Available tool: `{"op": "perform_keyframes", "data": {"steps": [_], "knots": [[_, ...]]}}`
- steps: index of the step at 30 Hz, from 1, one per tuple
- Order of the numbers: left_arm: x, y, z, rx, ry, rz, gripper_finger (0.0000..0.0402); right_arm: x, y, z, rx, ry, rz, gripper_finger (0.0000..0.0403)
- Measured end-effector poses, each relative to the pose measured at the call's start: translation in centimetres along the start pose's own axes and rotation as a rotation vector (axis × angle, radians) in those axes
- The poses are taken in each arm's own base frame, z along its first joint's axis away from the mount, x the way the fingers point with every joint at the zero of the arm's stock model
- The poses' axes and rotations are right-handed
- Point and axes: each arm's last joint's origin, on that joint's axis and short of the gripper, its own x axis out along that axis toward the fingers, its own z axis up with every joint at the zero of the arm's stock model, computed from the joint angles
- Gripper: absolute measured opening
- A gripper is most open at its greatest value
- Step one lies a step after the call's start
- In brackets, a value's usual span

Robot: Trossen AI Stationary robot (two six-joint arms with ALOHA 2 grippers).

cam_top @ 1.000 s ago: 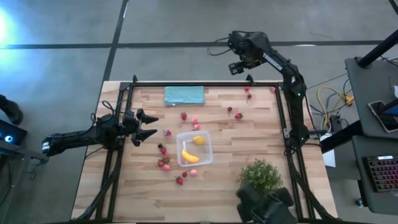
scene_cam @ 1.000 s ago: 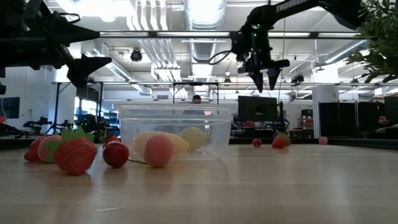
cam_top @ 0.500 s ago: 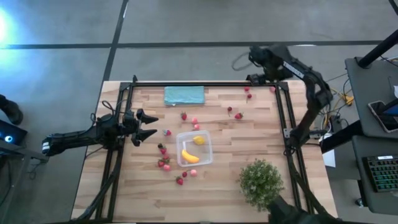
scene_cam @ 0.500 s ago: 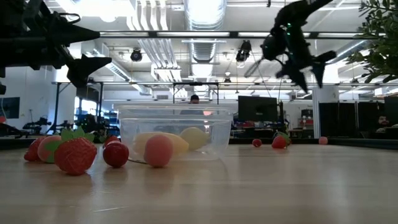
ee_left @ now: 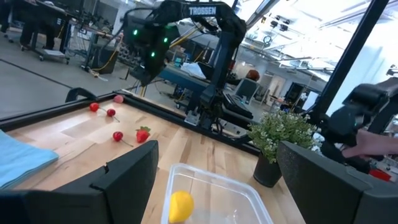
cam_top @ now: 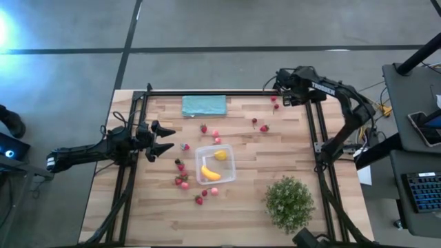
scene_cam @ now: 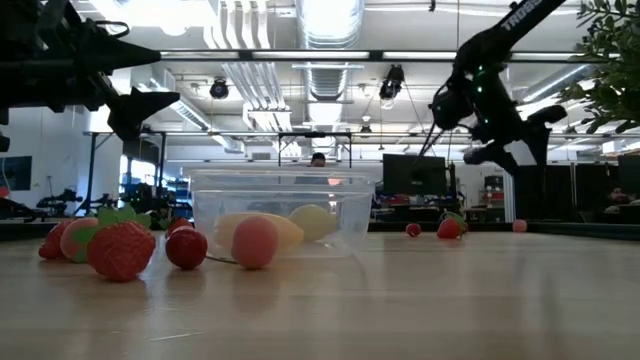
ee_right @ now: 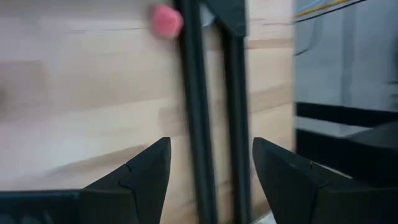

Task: Pick and placing Produce into tupperware
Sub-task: Put the pink peach into the transparent bin

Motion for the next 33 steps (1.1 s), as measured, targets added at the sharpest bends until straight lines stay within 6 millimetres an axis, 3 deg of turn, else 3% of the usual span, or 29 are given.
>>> {"op": "perform_keyframes", "data": {"steps": [16,25,33], "knots": [[0.0,0.0,0.0,0.0,0.0,0.0,0.0314,4.7,4.1,3.0,0.053,0.089,-0.077,0.0219],[0.0,0.0,0.0,0.0,0.001,0.0,0.0314,5.9,4.0,5.1,0.084,0.061,-0.109,0.0219],[0.0,0.0,0.0,0.0,0.0,0.0,0.0314,7.4,4.2,5.8,0.105,0.094,-0.096,0.0219]]}}
